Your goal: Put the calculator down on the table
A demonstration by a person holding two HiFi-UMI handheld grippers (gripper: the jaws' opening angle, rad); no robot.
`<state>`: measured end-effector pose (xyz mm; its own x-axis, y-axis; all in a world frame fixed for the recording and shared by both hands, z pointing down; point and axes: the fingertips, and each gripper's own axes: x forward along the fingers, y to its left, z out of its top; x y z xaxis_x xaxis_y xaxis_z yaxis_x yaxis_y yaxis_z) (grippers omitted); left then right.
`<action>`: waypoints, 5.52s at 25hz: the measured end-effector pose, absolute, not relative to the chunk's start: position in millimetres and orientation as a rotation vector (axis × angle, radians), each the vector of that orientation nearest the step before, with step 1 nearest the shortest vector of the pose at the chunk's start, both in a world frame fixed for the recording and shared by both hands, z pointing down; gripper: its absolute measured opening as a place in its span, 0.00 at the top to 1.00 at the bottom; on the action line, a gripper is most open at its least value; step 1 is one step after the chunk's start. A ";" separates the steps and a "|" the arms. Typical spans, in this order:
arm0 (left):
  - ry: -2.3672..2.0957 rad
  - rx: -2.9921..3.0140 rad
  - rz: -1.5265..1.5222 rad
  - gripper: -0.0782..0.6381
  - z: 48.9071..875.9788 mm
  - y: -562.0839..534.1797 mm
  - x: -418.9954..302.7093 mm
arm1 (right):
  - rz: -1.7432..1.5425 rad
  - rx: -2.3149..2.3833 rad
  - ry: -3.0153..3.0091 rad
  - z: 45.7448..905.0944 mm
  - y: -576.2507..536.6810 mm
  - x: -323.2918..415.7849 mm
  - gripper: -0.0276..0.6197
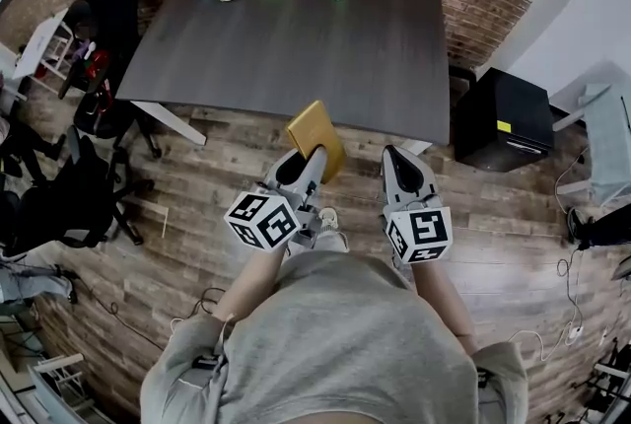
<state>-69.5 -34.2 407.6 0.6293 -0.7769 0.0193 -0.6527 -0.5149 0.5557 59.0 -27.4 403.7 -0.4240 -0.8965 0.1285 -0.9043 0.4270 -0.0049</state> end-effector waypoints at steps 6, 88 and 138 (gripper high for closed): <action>-1.086 2.339 -0.300 0.77 406.3 -75.5 -66.7 | 0.116 1.666 -2.541 402.2 -66.9 60.4 0.95; -0.917 2.092 0.225 0.77 571.8 -315.2 21.8 | 0.345 1.691 -2.421 477.1 -290.4 109.7 0.95; -1.043 1.912 0.443 0.66 628.7 -352.1 3.6 | 0.369 1.689 -2.406 482.8 -291.6 113.8 0.95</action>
